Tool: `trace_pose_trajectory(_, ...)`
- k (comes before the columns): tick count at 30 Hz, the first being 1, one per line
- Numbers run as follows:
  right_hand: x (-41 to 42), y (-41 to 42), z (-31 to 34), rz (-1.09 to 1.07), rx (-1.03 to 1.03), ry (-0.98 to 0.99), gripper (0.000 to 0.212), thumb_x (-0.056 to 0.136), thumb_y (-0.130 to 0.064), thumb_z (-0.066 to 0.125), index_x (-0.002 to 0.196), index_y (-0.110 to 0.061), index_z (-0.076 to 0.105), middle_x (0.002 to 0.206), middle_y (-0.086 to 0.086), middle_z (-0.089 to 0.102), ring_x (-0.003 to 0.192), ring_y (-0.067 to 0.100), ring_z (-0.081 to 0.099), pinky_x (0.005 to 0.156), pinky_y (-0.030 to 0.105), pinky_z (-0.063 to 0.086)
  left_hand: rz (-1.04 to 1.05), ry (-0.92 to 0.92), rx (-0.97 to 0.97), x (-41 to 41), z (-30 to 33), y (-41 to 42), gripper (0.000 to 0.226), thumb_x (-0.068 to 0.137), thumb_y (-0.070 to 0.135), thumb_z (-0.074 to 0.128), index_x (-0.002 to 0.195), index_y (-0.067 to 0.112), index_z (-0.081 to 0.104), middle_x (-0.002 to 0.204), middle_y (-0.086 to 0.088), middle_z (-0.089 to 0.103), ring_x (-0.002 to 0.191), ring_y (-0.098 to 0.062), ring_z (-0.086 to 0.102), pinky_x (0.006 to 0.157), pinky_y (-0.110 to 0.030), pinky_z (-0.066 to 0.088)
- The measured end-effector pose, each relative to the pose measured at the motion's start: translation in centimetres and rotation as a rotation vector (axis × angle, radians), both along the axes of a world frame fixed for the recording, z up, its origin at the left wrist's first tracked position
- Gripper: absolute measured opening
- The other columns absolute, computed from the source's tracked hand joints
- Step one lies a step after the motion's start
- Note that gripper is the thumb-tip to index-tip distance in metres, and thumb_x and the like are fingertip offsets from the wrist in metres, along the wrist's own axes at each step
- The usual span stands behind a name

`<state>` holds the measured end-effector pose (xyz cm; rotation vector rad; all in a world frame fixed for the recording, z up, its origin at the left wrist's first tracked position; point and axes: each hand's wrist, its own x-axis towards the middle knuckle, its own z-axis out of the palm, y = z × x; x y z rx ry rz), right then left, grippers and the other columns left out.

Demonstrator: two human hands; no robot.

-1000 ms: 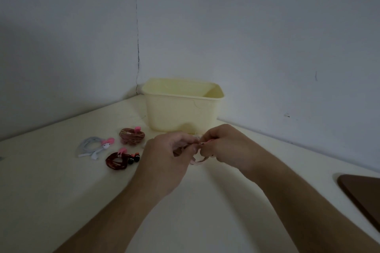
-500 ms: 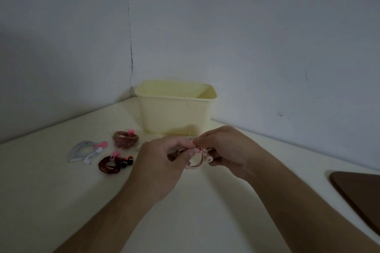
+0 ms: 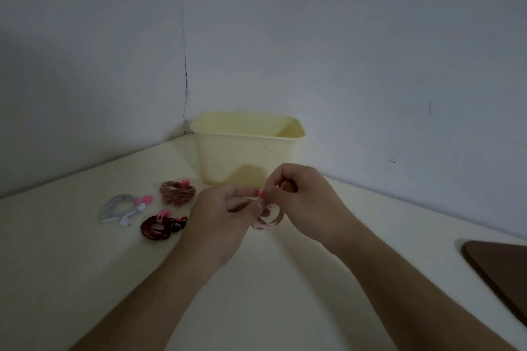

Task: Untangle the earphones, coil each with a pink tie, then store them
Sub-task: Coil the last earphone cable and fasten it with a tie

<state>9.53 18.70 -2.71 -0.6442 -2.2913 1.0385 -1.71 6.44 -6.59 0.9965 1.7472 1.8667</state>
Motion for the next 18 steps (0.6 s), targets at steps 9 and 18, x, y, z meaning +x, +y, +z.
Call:
trace_pose_trajectory(9,0.9,0.9,1.3,0.138,-0.340,0.075,0.026,0.093,0.007,0.048,0.098,0.007,0.074,0.061,0.010,0.047,0.052,0.012,0.042,0.048,0.017,0.035,-0.056,0.086,0.013,0.2,-0.2,0.0,0.014,0.091,0.000,0.075,0.096,0.012,0.082,0.078,-0.003,0.081,0.070,-0.009,0.075,0.067,-0.019,0.055)
trace_pose_trajectory(18,1.6,2.7,-0.2,0.211,-0.385,0.131,0.015,0.098,-0.010,0.063,0.099,-0.006,0.077,0.089,0.018,0.067,0.078,0.030,0.051,0.068,0.046,0.035,-0.094,0.107,0.119,0.5,0.1,-0.4,0.019,0.091,-0.003,0.073,0.103,0.009,0.081,0.085,-0.008,0.081,0.067,-0.013,0.072,0.065,-0.021,0.056)
